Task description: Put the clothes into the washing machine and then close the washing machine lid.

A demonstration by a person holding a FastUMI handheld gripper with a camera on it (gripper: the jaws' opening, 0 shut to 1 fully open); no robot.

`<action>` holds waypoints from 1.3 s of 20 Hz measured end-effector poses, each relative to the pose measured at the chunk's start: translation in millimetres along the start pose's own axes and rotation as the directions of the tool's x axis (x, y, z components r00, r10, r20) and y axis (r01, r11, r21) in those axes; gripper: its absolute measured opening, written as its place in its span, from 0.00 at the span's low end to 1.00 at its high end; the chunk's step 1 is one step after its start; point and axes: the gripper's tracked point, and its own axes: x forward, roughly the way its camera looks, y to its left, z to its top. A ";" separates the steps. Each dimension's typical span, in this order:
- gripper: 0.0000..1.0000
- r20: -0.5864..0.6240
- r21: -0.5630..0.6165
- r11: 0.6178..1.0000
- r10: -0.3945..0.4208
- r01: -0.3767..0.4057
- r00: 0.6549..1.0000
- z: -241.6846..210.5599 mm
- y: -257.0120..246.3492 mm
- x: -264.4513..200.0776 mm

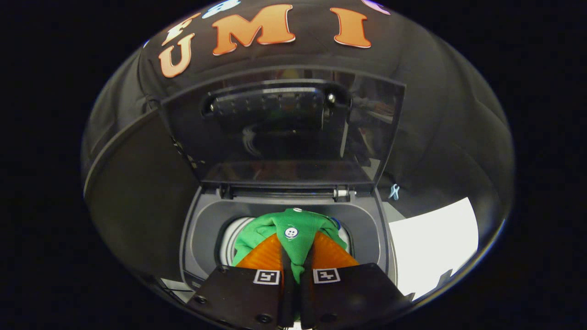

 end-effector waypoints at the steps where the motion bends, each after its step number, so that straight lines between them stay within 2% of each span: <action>1: 0.13 -0.010 0.007 1.000 0.002 -0.002 1.000 -7.9 5.8 11.1; 3: 0.13 -0.027 0.008 1.000 0.016 -0.015 1.000 -19.8 18.2 31.1; 7: 0.13 -0.099 0.010 1.000 -0.016 0.017 0.995 -45.8 25.0 64.7; 13: 0.13 -0.202 0.000 0.998 -0.062 0.063 0.977 -78.0 17.3 83.4; 20: 0.16 -0.282 0.032 0.997 -0.065 0.077 0.957 -99.8 14.3 101.9; 24: 0.29 -0.335 0.048 0.998 -0.026 0.045 0.942 -113.5 18.5 103.6; 25: 0.43 -0.330 0.047 0.998 -0.026 0.044 0.944 -112.1 18.2 101.9; 26: 0.49 -0.320 0.048 0.998 -0.032 0.049 0.947 -108.1 17.8 97.9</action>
